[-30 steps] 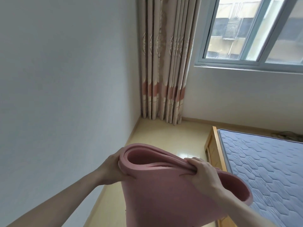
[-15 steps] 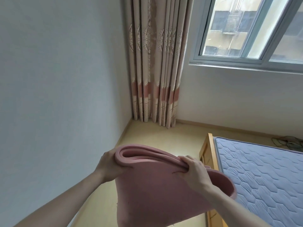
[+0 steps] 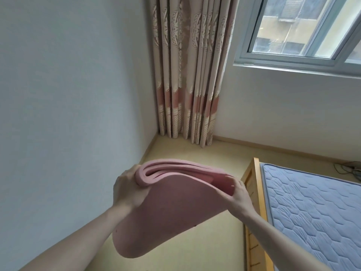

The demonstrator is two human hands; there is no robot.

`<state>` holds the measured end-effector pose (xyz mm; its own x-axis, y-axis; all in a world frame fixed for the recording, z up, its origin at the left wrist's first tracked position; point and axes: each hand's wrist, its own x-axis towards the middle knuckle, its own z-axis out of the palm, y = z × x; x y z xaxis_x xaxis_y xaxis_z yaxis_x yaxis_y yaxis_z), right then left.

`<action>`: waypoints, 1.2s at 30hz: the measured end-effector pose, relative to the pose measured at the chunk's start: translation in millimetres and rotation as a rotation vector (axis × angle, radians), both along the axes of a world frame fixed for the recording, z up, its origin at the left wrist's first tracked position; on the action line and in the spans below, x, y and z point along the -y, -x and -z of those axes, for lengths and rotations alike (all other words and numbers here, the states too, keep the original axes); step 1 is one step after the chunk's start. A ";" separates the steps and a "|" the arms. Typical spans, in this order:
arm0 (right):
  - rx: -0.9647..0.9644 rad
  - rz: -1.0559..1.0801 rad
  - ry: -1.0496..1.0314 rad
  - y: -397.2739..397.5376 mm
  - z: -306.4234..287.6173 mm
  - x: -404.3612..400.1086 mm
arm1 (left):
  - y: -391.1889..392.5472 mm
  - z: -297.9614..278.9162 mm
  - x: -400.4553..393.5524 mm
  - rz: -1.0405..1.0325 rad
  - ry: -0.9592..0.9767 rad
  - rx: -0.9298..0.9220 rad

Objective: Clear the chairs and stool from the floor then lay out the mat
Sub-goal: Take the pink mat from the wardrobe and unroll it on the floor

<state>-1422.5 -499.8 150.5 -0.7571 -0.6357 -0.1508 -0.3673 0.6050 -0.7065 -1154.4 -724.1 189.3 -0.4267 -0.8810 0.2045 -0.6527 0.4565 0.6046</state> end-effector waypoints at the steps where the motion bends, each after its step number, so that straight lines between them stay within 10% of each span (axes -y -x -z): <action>1: 0.042 -0.008 -0.012 2.8 3.9 4.8 | 3.0 2.6 8.3 -0.014 0.019 -0.002; 13: 0.729 0.133 -0.074 -26.0 18.0 143.8 | 23.1 94.4 95.9 -0.013 -0.022 -0.013; 23: 1.128 0.306 -0.147 -8.5 147.1 239.7 | 53.4 244.1 83.1 0.194 -0.100 0.116; 36: 0.867 0.518 -0.130 53.6 280.8 194.7 | 89.8 366.2 66.3 0.686 -0.287 0.349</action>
<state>-1476.1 -694.5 -130.3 -0.5322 -0.2001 -0.8226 0.5689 0.6350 -0.5226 -1244.2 -790.4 -176.9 -0.8870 -0.3987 -0.2330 -0.4565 0.6812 0.5723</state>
